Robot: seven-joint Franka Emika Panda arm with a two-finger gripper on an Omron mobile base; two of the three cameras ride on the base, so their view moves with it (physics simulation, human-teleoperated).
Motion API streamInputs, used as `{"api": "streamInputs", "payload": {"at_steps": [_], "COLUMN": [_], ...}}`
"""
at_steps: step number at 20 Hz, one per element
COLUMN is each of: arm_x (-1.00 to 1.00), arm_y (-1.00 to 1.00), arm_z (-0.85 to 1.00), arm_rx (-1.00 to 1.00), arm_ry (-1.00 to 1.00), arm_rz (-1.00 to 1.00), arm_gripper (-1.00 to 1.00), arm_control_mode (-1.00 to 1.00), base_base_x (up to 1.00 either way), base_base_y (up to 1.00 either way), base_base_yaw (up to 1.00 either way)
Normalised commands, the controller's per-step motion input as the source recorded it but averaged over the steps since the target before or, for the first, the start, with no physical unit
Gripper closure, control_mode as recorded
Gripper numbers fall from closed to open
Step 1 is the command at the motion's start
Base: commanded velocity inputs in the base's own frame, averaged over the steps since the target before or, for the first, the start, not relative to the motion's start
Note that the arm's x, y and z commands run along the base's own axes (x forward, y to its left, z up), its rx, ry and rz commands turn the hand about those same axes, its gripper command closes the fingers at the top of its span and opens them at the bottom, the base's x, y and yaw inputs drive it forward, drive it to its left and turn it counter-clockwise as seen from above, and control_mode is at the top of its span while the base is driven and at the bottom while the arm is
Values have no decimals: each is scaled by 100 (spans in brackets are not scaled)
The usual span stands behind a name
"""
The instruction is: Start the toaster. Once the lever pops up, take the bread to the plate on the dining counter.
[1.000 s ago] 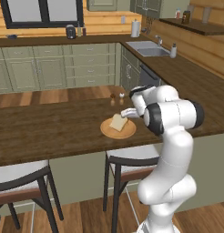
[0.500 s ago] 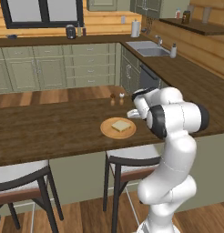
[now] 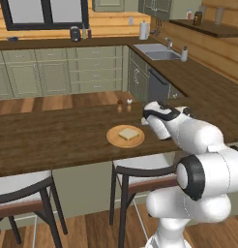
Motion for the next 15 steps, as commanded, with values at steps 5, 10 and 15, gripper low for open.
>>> {"api": "streamInputs", "payload": {"at_steps": [5,10,15], "arm_x": [-86,-71,-70], "arm_y": [0,0,0], "arm_z": [100,100,100], "arm_rx": [-3,0,0], "arm_ry": [-3,2,16], "arm_rz": [-8,-7,-8], "arm_gripper": [-100,-100,-100], "arm_control_mode": [-100,-100,-100], "base_base_x": [0,0,0], "base_base_y": [0,0,0], "base_base_yaw": [0,0,0]}}
